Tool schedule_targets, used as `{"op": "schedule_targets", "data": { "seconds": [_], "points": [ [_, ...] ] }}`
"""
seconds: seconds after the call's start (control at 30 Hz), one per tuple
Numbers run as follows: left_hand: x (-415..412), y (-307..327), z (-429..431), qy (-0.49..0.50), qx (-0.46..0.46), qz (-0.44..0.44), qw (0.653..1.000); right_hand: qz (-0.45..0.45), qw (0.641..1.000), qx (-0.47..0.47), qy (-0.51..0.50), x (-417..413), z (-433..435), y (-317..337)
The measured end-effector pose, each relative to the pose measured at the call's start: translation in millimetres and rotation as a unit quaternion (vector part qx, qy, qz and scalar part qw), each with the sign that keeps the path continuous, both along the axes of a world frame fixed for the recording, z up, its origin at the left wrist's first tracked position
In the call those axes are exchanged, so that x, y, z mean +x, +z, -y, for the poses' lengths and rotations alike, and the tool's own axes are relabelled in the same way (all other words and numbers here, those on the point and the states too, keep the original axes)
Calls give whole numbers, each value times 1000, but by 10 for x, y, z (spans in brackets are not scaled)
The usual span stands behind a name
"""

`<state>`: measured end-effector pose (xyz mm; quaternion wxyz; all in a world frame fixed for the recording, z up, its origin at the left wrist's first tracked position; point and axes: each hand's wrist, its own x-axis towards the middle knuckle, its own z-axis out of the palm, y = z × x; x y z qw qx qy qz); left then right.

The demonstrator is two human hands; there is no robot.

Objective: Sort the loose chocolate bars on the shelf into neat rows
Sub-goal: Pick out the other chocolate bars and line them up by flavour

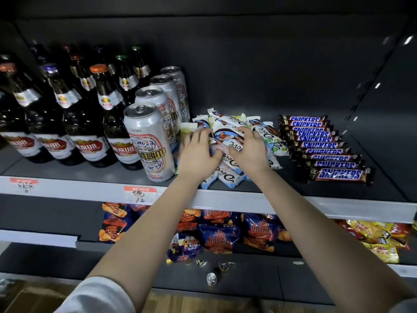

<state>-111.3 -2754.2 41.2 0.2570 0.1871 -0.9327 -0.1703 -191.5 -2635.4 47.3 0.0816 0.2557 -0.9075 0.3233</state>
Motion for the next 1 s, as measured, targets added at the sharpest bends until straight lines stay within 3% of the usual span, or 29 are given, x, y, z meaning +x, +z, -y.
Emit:
{"op": "schedule_targets", "data": {
  "seconds": [0.17,0.27,0.4,0.53,0.63,0.7,0.87,1.0],
  "points": [
    [56,49,-17,-32,14,-39,999,-12,1000,6,9,7,-203,68],
    [67,72,-64,-71,-40,-78,994,-8,999,7,52,20,-383,86],
    [60,80,-140,-117,-101,-120,981,71,987,-136,40,105,-550,153],
    [37,208,-391,-176,104,-89,975,149,947,-284,12,131,-607,233],
    [-25,264,-664,-229,140,-33,963,239,873,-424,37,150,-615,254],
    [-94,261,-795,-230,168,-37,958,248,841,-478,48,161,-669,258],
    [-233,318,-1106,-236,384,-53,891,189,835,-517,-12,171,-1048,280],
    [-362,359,-1311,-257,410,-67,873,87,863,-485,-113,196,-1518,299]
  ]
}}
